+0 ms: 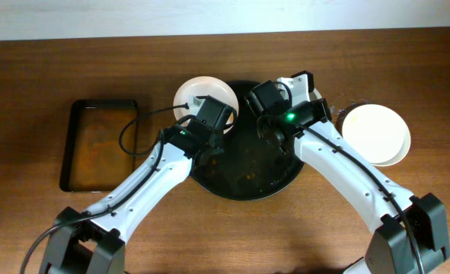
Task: Clean dirty plates on tray and stack at the side
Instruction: 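Carry the plate right with the right gripper and stack it on the first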
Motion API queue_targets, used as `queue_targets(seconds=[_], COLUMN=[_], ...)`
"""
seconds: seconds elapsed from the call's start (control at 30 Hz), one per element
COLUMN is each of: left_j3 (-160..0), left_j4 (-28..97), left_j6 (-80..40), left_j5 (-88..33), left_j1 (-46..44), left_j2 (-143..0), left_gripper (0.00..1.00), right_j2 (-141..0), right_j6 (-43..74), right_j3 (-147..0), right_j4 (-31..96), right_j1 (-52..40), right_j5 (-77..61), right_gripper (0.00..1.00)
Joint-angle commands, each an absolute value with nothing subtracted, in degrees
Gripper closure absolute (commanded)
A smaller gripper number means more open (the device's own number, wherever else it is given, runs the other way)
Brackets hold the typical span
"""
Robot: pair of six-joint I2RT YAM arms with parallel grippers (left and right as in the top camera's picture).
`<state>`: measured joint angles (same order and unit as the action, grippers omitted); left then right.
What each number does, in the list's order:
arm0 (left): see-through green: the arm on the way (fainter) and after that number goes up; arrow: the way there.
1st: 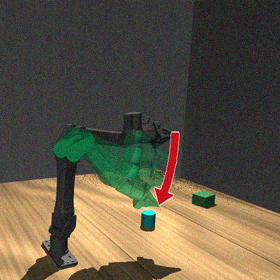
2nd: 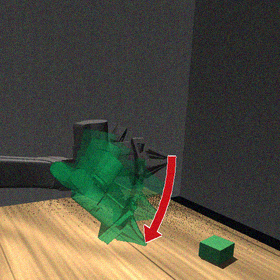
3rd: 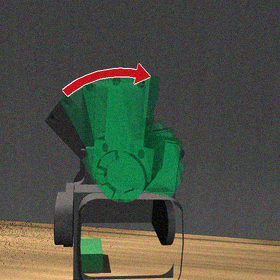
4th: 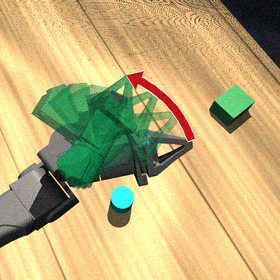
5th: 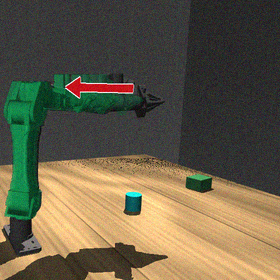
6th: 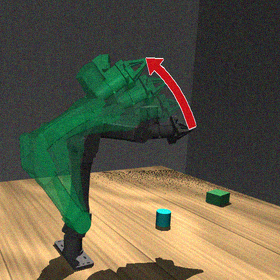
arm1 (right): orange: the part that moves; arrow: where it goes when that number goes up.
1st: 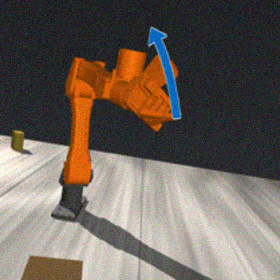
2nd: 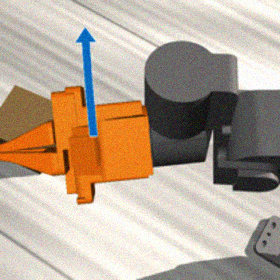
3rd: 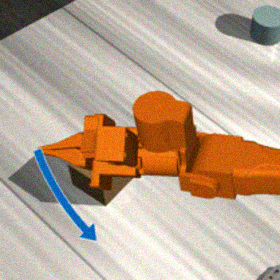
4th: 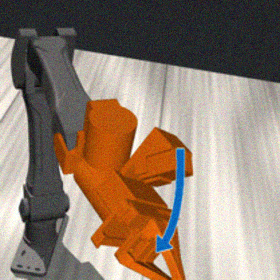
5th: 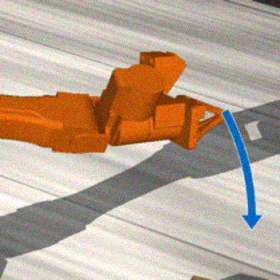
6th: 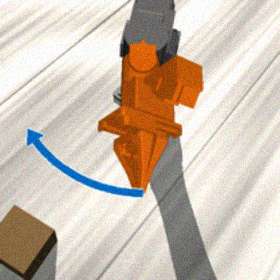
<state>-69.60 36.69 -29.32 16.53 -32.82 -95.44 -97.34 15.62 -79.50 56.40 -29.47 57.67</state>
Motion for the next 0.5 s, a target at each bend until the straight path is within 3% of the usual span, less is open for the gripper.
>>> queue_targets(seconds=[0.0, 0.13, 0.3, 0.47], left_j3=[-70.6, -70.6, -70.6, -70.6], left_j4=[36.5, 36.5, 36.5, 36.6], left_j6=[-28.4, -28.4, -28.4, -28.4], left_j5=[17.4, 17.4, 17.4, 17.4], left_j1=[-32.5, -32.5, -32.5, -32.4], left_j2=[-93.8, -93.8, -93.8, -93.8], left_gripper=[0.99, 0.99, 0.99, 0.99], right_j2=[-96.2, -96.2, -96.2, -93.5], right_j6=[17.0, 17.1, 25.5, 26.7], right_j3=[-79.7, -79.7, -79.7, -80.1], right_j4=[56.4, 56.4, 57.7, 57.7], right_j1=[-30.0, -30.0, -27.2, -15.6], right_j5=[60.7, 60.7, 54.4, 47.1], right_gripper=[0.96, 0.96, 0.96, 0.96])
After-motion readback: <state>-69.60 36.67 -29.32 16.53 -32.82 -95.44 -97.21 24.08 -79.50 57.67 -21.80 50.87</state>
